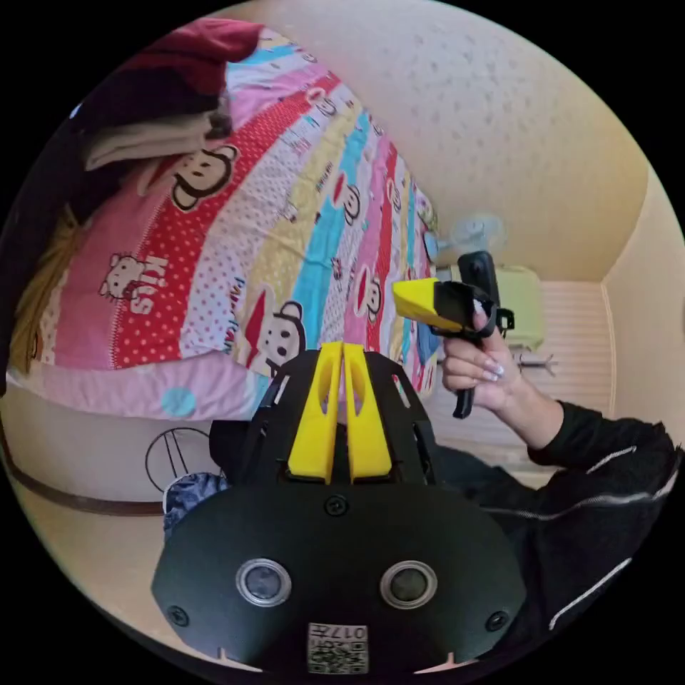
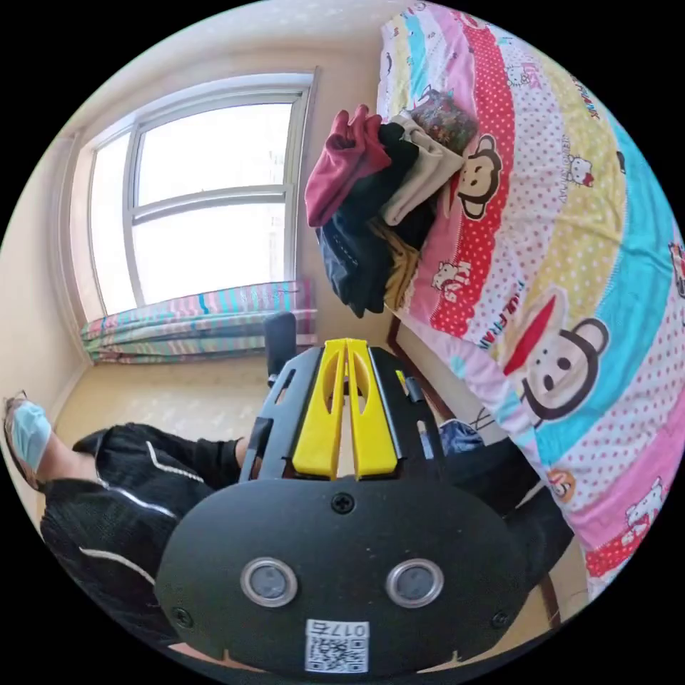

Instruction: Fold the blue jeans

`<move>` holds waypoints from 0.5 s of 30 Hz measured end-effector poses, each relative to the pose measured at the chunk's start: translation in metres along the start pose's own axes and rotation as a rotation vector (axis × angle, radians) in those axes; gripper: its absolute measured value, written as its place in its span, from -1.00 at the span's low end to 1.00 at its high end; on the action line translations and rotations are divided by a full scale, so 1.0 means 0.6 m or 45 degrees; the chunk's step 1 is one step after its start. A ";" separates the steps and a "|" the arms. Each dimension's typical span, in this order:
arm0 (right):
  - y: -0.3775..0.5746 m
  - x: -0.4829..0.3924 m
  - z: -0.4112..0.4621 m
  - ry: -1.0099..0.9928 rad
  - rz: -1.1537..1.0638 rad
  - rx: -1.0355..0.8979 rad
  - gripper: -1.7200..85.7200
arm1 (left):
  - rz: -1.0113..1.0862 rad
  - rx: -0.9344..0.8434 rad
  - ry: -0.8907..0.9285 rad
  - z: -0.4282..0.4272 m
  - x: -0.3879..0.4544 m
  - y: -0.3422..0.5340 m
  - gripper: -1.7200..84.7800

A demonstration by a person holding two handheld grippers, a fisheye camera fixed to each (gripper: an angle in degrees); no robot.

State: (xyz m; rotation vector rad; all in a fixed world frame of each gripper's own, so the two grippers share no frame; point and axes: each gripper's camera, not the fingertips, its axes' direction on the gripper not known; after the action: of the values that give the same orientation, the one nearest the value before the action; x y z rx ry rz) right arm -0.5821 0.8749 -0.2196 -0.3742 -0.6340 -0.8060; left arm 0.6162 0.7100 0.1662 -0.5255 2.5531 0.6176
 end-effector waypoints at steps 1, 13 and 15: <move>0.029 -0.004 -0.023 0.028 -0.014 -0.020 -0.95 | 0.099 -0.130 0.029 0.052 0.033 0.011 -0.98; 0.593 -0.306 -0.399 0.992 0.343 0.844 -0.96 | 1.114 -0.619 -0.319 0.346 0.535 -0.107 -0.98; 0.684 -0.346 -0.375 1.221 0.375 0.907 -0.96 | 1.281 -0.658 -0.363 0.406 0.619 -0.125 -0.98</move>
State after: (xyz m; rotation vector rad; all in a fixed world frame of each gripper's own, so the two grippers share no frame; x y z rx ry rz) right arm -0.2928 1.1317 -0.5548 0.5522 0.0711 -0.3548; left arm 0.4280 0.6772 -0.2417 0.7293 2.2227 1.5635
